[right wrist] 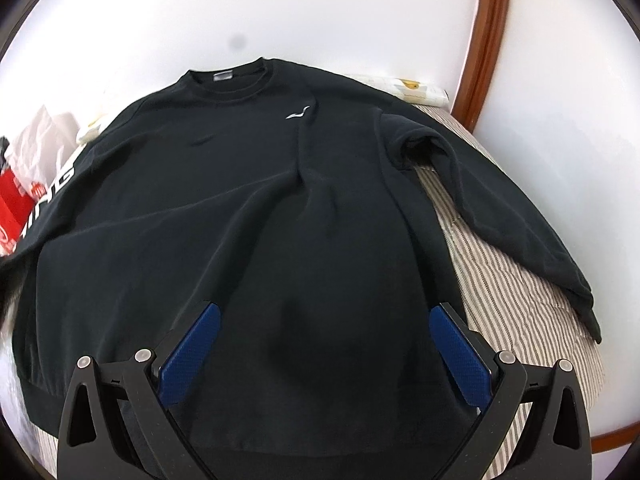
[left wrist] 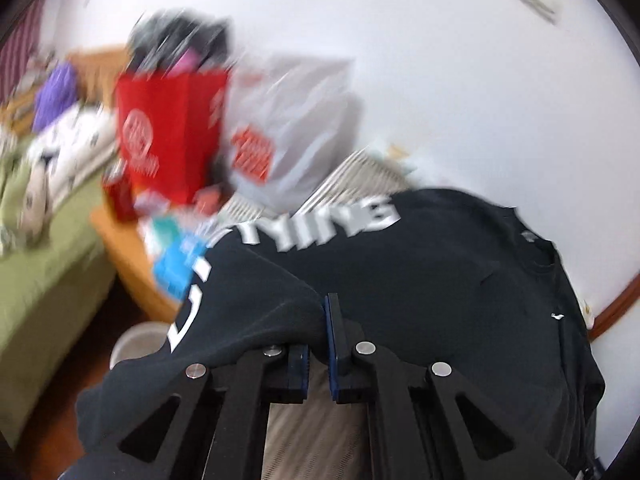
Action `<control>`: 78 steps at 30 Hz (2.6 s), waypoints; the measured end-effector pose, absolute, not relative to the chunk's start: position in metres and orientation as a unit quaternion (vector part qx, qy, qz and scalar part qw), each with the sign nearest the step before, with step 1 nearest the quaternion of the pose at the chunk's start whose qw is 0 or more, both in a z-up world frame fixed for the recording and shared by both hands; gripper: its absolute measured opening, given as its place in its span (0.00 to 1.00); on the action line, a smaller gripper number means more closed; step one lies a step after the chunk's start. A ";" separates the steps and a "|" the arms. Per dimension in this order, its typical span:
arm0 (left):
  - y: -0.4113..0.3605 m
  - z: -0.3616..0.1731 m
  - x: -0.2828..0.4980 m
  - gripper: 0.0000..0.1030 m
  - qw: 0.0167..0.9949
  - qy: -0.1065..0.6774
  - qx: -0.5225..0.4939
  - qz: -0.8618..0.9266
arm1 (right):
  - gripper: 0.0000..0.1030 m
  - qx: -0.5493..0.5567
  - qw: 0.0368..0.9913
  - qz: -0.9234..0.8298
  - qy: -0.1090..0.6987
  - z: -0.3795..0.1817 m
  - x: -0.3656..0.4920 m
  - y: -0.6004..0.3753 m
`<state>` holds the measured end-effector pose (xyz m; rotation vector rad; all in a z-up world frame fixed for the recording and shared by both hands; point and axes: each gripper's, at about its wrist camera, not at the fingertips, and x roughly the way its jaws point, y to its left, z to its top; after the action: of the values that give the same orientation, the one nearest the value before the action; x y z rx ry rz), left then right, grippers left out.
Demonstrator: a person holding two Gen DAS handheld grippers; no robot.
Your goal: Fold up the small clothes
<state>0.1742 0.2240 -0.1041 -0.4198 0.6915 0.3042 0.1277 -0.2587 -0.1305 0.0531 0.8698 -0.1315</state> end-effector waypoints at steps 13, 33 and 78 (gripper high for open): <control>0.015 -0.047 0.265 0.07 0.948 0.319 0.003 0.005 | 1.00 0.076 0.913 -0.091 0.390 -0.122 0.108 -0.334; -0.002 -0.087 0.214 0.67 0.927 0.373 0.012 -0.035 | 0.99 0.007 0.929 -0.063 0.364 -0.109 0.101 -0.311; 0.151 -0.179 0.146 0.69 0.899 0.432 -0.054 0.044 | 0.08 0.041 0.934 0.054 0.350 -0.115 0.284 -0.252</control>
<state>0.1455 0.1514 -0.1794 -0.1126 0.8932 0.0901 0.2837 -0.2516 -0.1148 0.0836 0.7149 0.1106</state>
